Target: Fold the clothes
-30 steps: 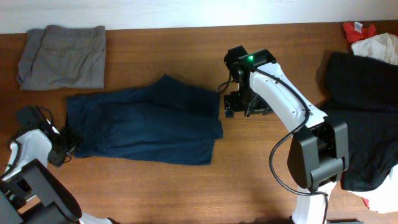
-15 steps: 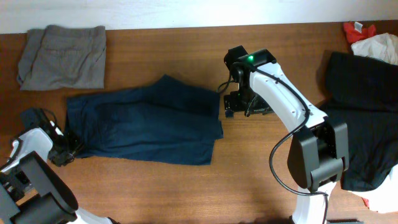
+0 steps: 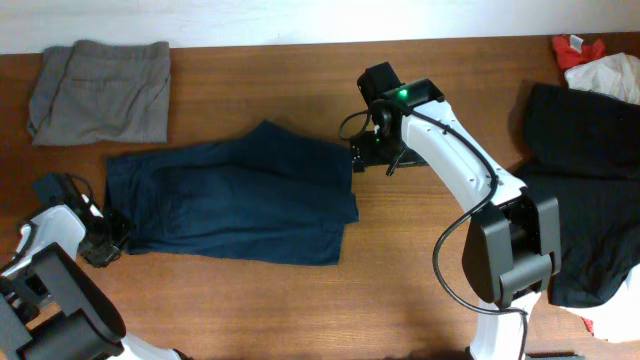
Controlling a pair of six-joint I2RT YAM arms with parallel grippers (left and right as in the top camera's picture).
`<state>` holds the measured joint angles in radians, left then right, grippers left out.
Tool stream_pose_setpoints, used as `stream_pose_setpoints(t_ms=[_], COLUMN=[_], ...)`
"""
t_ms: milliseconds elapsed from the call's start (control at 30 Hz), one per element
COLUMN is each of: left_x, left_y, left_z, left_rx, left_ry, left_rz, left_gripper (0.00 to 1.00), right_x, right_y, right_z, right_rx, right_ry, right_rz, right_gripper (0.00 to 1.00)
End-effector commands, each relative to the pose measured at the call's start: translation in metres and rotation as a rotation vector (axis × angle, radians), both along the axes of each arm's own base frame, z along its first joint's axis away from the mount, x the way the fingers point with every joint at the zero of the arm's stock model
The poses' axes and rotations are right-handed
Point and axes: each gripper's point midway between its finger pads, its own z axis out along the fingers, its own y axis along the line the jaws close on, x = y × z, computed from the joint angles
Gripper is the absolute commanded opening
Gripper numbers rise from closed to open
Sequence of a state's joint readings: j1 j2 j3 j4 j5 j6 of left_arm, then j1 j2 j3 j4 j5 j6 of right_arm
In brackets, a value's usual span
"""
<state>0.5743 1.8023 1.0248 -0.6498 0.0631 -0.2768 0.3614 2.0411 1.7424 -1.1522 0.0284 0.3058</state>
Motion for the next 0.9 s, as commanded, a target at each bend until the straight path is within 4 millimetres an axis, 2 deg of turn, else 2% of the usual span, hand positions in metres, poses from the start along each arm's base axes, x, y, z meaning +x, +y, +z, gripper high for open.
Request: stream_pose_setpoints(t_ms=[0,33,100,267,367,467,667,767,867], left_x=[-0.012,-0.012,-0.012,-0.011,-0.011,-0.011,-0.011,-0.011,-0.011], left_y=[0.006,0.006,0.006,0.004,0.004,0.005,0.005,0.005,0.005], left_z=[-0.008,-0.008,-0.008,-0.008,-0.008,-0.008,-0.008,-0.008,-0.008], left_rx=[0.033,0.034,0.033,0.019,0.018,0.019,0.019,0.019,0.019], left_ry=[0.061,0.06,0.058,0.054,0.054,0.054,0.054,0.054,0.054], left_rz=[0.028,0.029,0.033,0.06,0.06,0.06,0.06,0.06,0.06], left_gripper=[0.01,0.01,0.01,0.01,0.01,0.01,0.01,0.01,0.01], right_x=[-0.028,-0.037,-0.049,-0.068,-0.077,-0.079,-0.079,-0.081,-0.086], right_y=[0.038,0.047,0.052,0.062,0.066,0.066,0.066,0.067,0.074], right_z=[0.01,0.013,0.013,-0.011,-0.03,-0.035,-0.035,-0.036,-0.04], right_rx=[0.235,0.288,0.301,0.283,0.279,0.278,0.278,0.276,0.274], right_ry=[0.11,0.143,0.183,0.224,0.238,0.24,0.244,0.246,0.248], right_rz=[0.115,0.167,0.199,0.236,0.251,0.242,0.226,0.233,0.254], right_gripper=[0.98,0.98,0.99,0.99,0.82,0.66,0.62,0.51,0.5])
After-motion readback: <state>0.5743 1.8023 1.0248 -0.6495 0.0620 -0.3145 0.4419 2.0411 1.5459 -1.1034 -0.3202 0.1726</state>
